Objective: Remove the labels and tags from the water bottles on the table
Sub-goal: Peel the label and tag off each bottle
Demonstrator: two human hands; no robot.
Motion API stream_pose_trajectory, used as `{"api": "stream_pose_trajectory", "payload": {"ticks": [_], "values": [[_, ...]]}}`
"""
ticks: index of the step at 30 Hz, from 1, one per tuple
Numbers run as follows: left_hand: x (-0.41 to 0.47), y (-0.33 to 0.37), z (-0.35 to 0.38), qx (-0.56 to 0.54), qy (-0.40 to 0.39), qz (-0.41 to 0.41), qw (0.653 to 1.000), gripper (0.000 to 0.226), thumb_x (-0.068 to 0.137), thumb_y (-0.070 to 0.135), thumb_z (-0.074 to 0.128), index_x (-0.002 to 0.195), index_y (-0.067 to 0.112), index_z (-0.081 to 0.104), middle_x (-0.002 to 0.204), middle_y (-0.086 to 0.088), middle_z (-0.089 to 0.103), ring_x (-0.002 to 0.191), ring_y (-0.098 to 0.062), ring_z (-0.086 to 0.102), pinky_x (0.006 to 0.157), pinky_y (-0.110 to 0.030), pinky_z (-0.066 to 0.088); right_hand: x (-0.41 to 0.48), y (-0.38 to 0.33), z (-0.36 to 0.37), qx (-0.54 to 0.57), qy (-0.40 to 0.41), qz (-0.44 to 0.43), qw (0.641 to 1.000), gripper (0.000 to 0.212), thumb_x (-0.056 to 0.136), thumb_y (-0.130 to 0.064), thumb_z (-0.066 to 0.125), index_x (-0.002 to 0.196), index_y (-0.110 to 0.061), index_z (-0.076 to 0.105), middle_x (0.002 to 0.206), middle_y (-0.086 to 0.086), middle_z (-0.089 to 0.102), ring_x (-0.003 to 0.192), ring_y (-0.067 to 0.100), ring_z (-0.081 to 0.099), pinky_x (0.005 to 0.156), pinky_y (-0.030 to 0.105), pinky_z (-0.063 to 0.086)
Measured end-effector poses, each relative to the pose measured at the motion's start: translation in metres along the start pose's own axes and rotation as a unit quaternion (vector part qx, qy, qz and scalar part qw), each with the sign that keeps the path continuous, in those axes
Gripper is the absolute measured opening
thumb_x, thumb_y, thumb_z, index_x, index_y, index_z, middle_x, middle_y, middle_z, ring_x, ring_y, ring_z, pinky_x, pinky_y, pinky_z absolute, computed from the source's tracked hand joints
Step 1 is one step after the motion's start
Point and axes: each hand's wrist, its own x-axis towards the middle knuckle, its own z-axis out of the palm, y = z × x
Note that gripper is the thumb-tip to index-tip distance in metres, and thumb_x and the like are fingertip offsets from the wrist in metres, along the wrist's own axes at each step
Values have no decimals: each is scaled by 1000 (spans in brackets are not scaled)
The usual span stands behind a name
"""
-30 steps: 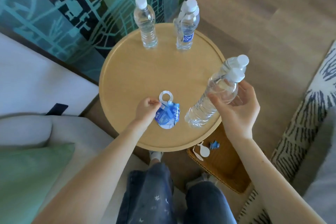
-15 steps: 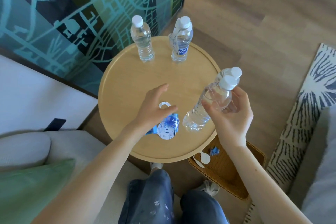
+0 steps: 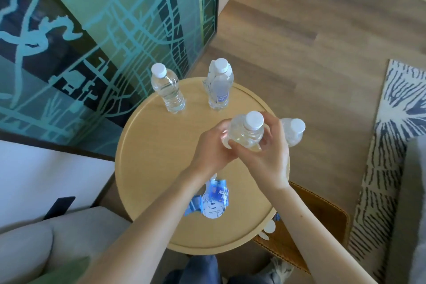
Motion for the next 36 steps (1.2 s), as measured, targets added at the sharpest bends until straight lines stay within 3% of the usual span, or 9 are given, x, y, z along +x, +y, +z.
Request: {"api": "stream_pose_trajectory", "payload": {"ticks": [3, 6, 8, 13, 17, 23, 29, 34, 36], "values": [[23, -18, 1, 18, -5, -13, 1000, 56, 61, 32, 83, 113, 36, 65, 104, 31, 68, 97, 10, 65, 79, -7, 47, 11, 15, 15, -21, 2, -11, 1000, 68, 67, -23, 91, 126, -29, 56, 113, -28, 64, 110, 5, 64, 88, 19, 52], [43, -35, 3, 15, -11, -19, 1000, 60, 63, 29, 87, 118, 33, 65, 107, 23, 70, 102, -1, 67, 88, -29, 55, 22, 31, 28, -25, 14, 4, 1000, 68, 69, -18, 92, 125, -34, 57, 111, -33, 63, 108, -4, 62, 82, 9, 49], [54, -43, 4, 22, -12, -8, 1000, 61, 65, 26, 88, 121, 32, 64, 110, 25, 69, 104, 2, 65, 89, -25, 54, 30, 41, 34, -20, 27, 10, 999, 68, 69, -14, 91, 124, -34, 56, 110, -33, 63, 107, -6, 61, 79, 6, 48], [75, -47, 8, 14, -41, -9, 999, 55, 68, 26, 83, 120, 32, 63, 106, 24, 70, 99, 7, 64, 76, -6, 44, 44, 55, 41, -36, 61, 11, 997, 71, 67, -21, 91, 126, -35, 55, 111, -35, 62, 106, -9, 59, 76, 3, 46], [82, -43, 9, 9, -40, -11, 999, 54, 63, 45, 71, 114, 32, 64, 101, 29, 69, 93, 14, 62, 74, -2, 40, 53, 57, 43, -52, 74, -2, 996, 72, 66, -16, 90, 125, -35, 53, 112, -38, 60, 106, -10, 58, 77, 4, 46], [78, -42, 3, -11, -79, -32, 996, 65, 70, 34, 75, 131, 38, 53, 127, 22, 63, 119, 1, 58, 98, -25, 48, 51, 44, 40, -77, 33, 14, 996, 74, 73, -15, 88, 132, -34, 47, 126, -17, 56, 119, 1, 53, 89, 8, 42], [53, -45, -36, -31, -33, -70, 997, 59, 79, 23, 83, 130, 20, 55, 134, 10, 59, 122, -6, 57, 104, -21, 43, 69, -20, 37, -140, 32, -87, 986, 71, 82, -34, 77, 144, -20, 45, 139, -20, 49, 130, -12, 40, 102, 2, 28], [36, -33, -64, -69, 28, -93, 993, 40, 84, 14, 79, 120, 13, 61, 121, 2, 64, 112, -13, 63, 103, -31, 49, 127, -54, 54, -227, -55, -87, 968, 62, 84, -26, 79, 140, -17, 53, 137, -7, 58, 120, 0, 49, 87, -4, 28], [32, -31, -72, -74, 43, -95, 992, 35, 86, 15, 77, 118, 12, 62, 119, 2, 65, 111, -13, 64, 101, -31, 50, 145, -54, 60, -285, -113, -64, 950, 60, 83, -29, 79, 137, -18, 55, 129, -4, 62, 114, 10, 54, 78, 6, 30]]}}
